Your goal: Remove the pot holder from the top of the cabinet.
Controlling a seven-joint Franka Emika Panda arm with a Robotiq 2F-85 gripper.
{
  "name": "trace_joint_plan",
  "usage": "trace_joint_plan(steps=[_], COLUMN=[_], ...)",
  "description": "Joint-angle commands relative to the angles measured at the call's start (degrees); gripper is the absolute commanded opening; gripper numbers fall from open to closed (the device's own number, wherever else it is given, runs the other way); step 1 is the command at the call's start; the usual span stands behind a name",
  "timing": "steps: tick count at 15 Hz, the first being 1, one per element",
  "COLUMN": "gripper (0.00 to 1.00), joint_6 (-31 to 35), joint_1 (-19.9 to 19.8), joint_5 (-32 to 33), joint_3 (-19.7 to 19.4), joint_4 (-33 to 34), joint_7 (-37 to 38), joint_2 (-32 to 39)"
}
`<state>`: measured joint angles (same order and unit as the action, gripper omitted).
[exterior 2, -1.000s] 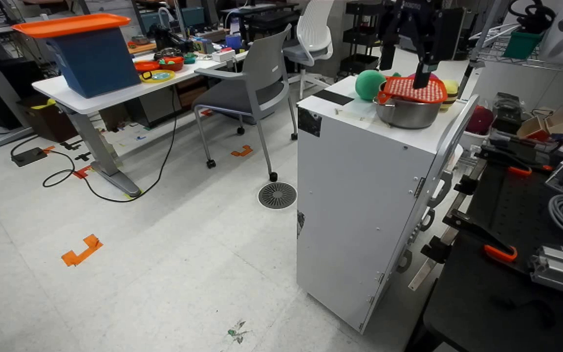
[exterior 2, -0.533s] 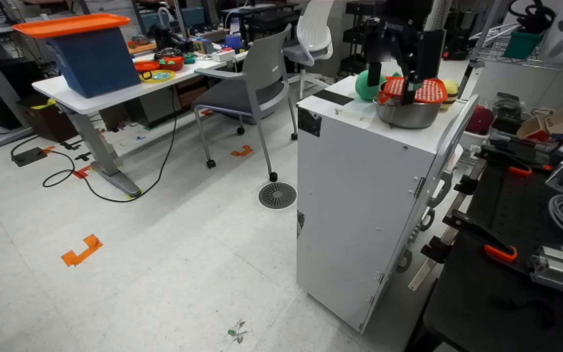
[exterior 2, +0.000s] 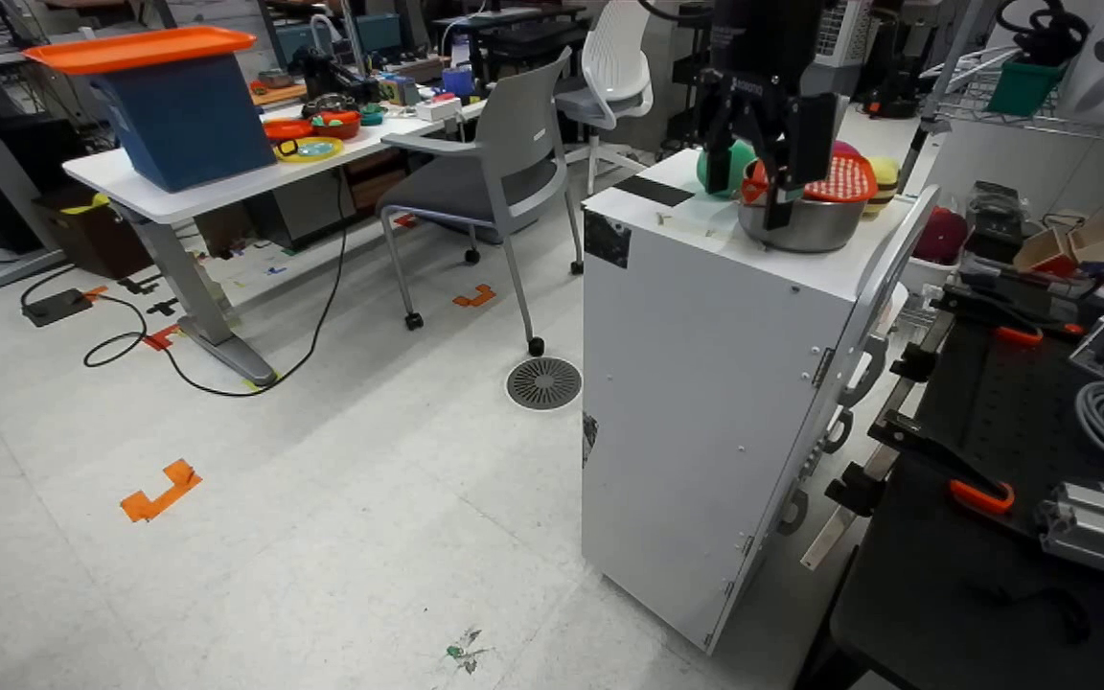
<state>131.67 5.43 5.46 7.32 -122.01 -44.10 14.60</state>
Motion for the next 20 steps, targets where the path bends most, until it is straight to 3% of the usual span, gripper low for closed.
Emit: trace_joint_plan(steps=[1, 3, 5, 13, 19, 20], gripper=[0.96, 0.71, 0.62, 0.01, 0.0, 0.17], joint_6=[-0.4, -0.6, -0.2, -0.1, 0.4, 0.5], joint_1=[0.0, -0.1, 0.1, 0.1, 0.2, 0.2], joint_5=[1.7, 1.3, 1.7, 2.0, 2.3, 2.4], joint_3=[0.4, 0.7, 0.8, 1.5, 1.8, 1.8], joint_4=[1.7, 1.5, 1.3, 0.5, -0.6, -0.7], joint_7=[2.0, 1.5, 1.9, 1.2, 1.2, 1.2], joint_2=[0.9, 0.4, -0.1, -1.4, -3.2, -3.5])
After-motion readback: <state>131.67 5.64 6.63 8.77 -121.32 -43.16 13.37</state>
